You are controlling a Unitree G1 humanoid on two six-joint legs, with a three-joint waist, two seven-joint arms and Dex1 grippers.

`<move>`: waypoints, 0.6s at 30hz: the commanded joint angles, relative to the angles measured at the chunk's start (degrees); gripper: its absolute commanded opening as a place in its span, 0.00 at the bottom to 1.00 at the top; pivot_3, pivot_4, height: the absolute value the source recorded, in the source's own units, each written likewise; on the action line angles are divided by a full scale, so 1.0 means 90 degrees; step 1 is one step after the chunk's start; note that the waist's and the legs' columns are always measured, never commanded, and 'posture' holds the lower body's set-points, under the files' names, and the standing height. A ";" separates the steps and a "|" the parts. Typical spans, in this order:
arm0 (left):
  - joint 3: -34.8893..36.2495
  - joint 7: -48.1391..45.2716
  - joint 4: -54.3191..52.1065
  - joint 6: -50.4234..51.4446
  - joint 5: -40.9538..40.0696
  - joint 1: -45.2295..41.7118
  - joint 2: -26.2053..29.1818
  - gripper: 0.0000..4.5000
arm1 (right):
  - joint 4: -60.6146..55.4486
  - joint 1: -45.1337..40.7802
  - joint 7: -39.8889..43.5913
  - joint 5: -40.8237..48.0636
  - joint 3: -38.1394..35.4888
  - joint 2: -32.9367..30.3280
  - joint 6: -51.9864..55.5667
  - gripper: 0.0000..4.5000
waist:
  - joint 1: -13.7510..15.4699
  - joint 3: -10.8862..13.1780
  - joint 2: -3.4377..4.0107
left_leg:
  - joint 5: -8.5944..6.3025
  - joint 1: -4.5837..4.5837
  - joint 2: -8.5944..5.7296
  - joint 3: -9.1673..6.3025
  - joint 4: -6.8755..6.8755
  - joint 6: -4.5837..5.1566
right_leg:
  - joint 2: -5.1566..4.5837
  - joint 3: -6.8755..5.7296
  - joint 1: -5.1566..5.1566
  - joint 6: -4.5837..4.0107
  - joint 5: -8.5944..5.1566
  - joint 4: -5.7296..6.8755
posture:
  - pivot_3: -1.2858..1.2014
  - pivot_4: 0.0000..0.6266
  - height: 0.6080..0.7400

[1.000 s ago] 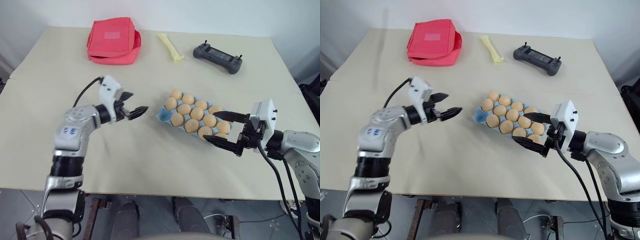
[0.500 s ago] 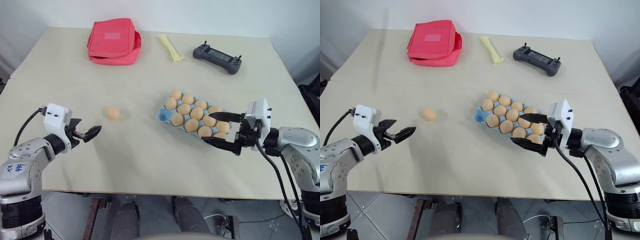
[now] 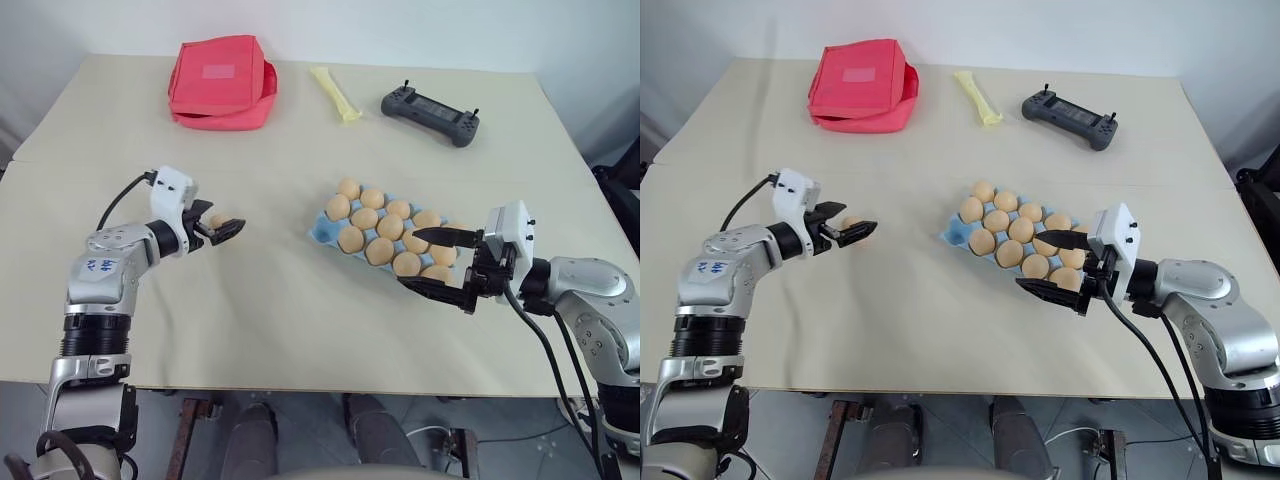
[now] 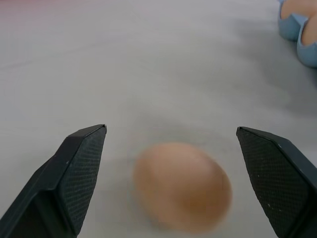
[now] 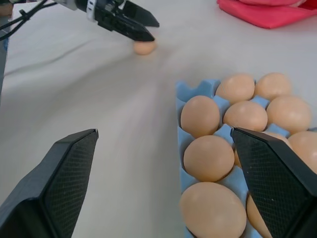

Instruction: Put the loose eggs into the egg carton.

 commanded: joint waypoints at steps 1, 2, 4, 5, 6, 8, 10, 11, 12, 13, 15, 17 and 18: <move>-0.0233 -0.0069 0.0532 -0.0409 0.0300 -0.0280 -0.0011 1.00 | -0.0286 0.0089 -0.0109 0.0112 -0.0288 -0.0053 -0.0016 1.00 | 0.0009 0.0000 0.0000 | 0.0000 0.0000 0.0000 0.0000 -0.0001 0.0000 | 0.0000 0.0000 0.0000 0.0000 0.0000 0.0000 | 0.52 0.24 1.00; -0.0292 -0.0068 0.0663 -0.0506 0.0369 -0.0323 -0.0006 0.91 | -0.0305 0.0113 -0.0131 0.0117 -0.0302 -0.0054 -0.0015 1.00 | 0.0010 0.0000 0.0000 | 0.0000 0.0000 0.0000 0.0000 -0.0002 0.0000 | 0.0000 0.0000 0.0000 0.0000 -0.0001 0.0000 | 0.52 0.24 1.00; -0.0367 -0.0137 0.0808 -0.0545 0.0424 -0.0367 0.0011 0.80 | -0.0329 0.0152 -0.0184 0.0122 -0.0337 -0.0048 -0.0019 1.00 | 0.0022 0.0000 0.0000 | 0.0000 -0.0001 0.0000 -0.0001 -0.0001 0.0000 | 0.0000 0.0000 0.0000 0.0000 -0.0001 0.0001 | 0.52 0.24 1.00; -0.0371 -0.0159 0.0834 -0.0555 0.0430 -0.0375 0.0006 0.72 | -0.0336 0.0175 -0.0201 0.0122 -0.0354 -0.0047 -0.0026 1.00 | 0.0021 0.0000 0.0000 | 0.0000 -0.0001 -0.0001 0.0000 0.0000 0.0000 | 0.0000 0.0000 0.0000 0.0000 0.0000 0.0001 | 0.52 0.24 1.00; -0.0369 -0.0173 0.0851 -0.0562 0.0430 -0.0388 -0.0001 0.65 | -0.0336 0.0191 -0.0210 0.0122 -0.0365 -0.0050 -0.0035 1.00 | 0.0020 0.0000 0.0000 | 0.0000 -0.0001 0.0000 0.0000 0.0002 0.0000 | 0.0000 0.0000 0.0001 0.0001 0.0000 0.0002 | 0.52 0.24 1.00; -0.0313 -0.0182 0.0819 -0.0567 0.0375 -0.0439 -0.0030 0.52 | -0.0338 0.0208 -0.0241 0.0125 -0.0385 -0.0051 -0.0038 1.00 | 0.0023 0.0000 0.0000 | 0.0000 0.0000 0.0000 0.0000 0.0003 0.0000 | 0.0000 0.0000 0.0001 0.0002 0.0000 0.0004 | 0.52 0.24 1.00; -0.0170 -0.0179 0.0683 -0.0540 0.0223 -0.0518 -0.0084 0.51 | -0.0339 0.0206 -0.0274 0.0113 -0.0405 -0.0054 -0.0040 1.00 | 0.0024 0.0000 0.0000 | 0.0001 0.0000 -0.0001 0.0000 0.0003 0.0001 | 0.0000 0.0000 0.0001 0.0002 0.0000 0.0005 | 0.52 0.24 1.00; -0.0105 -0.0202 0.0611 -0.0568 0.0144 -0.0547 -0.0114 0.51 | -0.0338 0.0202 -0.0288 0.0107 -0.0415 -0.0052 -0.0040 1.00 | 0.0024 0.0000 0.0000 | 0.0001 0.0000 0.0000 0.0000 0.0003 0.0001 | 0.0000 0.0000 0.0001 0.0002 0.0001 0.0006 | 0.52 0.24 1.00; -0.0047 -0.0229 0.0554 -0.0635 0.0070 -0.0586 -0.0156 0.51 | -0.0328 0.0196 -0.0295 0.0100 -0.0422 -0.0048 -0.0044 1.00 | 0.0025 0.0000 0.0000 | 0.0001 0.0000 -0.0001 0.0000 0.0003 0.0001 | 0.0000 0.0000 0.0001 0.0002 0.0001 0.0005 | 0.52 0.24 1.00; 0.0003 -0.0257 0.0503 -0.0731 0.0000 -0.0669 -0.0221 0.51 | -0.0313 0.0196 -0.0292 0.0090 -0.0426 -0.0044 -0.0058 1.00 | 0.0026 0.0000 0.0000 | 0.0001 -0.0001 -0.0001 0.0000 0.0003 0.0001 | 0.0000 0.0000 0.0001 0.0002 0.0001 0.0005 | 0.52 0.24 1.00; 0.0021 -0.0318 0.0395 -0.0794 -0.0108 -0.0874 -0.0375 0.51 | -0.0281 0.0199 -0.0290 0.0074 -0.0420 -0.0030 -0.0089 1.00 | 0.0030 0.0000 0.0000 | 0.0001 -0.0002 0.0000 0.0000 0.0003 0.0001 | 0.0000 0.0000 0.0001 0.0003 0.0001 0.0005 | 0.52 0.24 1.00; 0.0000 -0.0378 0.0294 -0.0747 -0.0221 -0.1022 -0.0513 0.51 | -0.0259 0.0198 -0.0294 0.0059 -0.0409 -0.0016 -0.0116 1.00 | 0.0044 0.0000 0.0000 | 0.0001 -0.0003 -0.0001 -0.0001 0.0003 0.0001 | 0.0000 0.0000 0.0001 0.0004 0.0001 0.0004 | 0.52 0.24 1.00; -0.0069 -0.0493 0.0224 -0.0722 -0.0302 -0.1106 -0.0629 0.51 | -0.0244 0.0191 -0.0300 0.0050 -0.0398 -0.0001 -0.0132 1.00 | 0.0049 0.0000 0.0000 | 0.0001 -0.0003 -0.0001 -0.0001 0.0003 0.0001 | 0.0000 0.0000 0.0001 0.0004 0.0002 0.0004 | 0.52 0.24 1.00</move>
